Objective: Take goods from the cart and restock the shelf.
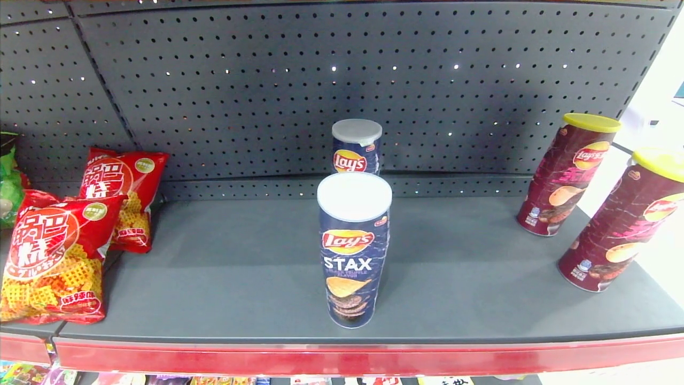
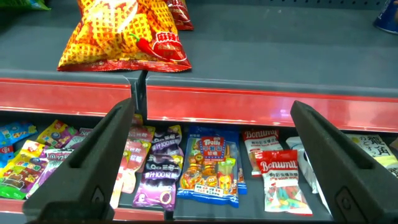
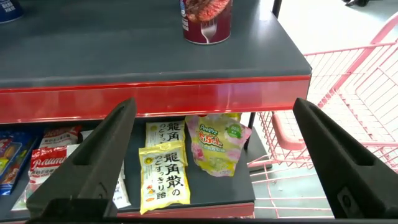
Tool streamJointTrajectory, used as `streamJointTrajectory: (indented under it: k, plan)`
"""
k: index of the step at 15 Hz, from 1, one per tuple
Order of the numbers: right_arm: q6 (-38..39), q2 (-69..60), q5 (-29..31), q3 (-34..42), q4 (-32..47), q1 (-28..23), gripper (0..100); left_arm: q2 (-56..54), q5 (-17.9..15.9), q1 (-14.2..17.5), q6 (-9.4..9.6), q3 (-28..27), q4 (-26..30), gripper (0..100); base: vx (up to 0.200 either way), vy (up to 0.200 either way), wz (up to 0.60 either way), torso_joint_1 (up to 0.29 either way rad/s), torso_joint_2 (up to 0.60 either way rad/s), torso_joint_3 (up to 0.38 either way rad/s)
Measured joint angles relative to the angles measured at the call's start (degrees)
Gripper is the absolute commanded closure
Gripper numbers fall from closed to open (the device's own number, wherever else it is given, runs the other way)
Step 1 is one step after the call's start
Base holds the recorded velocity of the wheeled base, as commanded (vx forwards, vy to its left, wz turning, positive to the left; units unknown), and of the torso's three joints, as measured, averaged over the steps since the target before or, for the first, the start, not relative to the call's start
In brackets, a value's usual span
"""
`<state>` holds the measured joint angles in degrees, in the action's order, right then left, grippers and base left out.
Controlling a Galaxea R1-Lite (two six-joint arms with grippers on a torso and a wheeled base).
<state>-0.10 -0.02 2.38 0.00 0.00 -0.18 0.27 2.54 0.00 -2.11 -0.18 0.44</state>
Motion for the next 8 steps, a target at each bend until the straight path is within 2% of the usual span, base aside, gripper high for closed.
streamJointTrajectory:
  k: [8]
  plan:
    - [0.0,0.0,0.0,0.0,0.0,0.0,0,0.0,0.0,0.0,0.0,0.0,0.0,0,0.0,0.0,0.0,0.0,0.0,0.0]
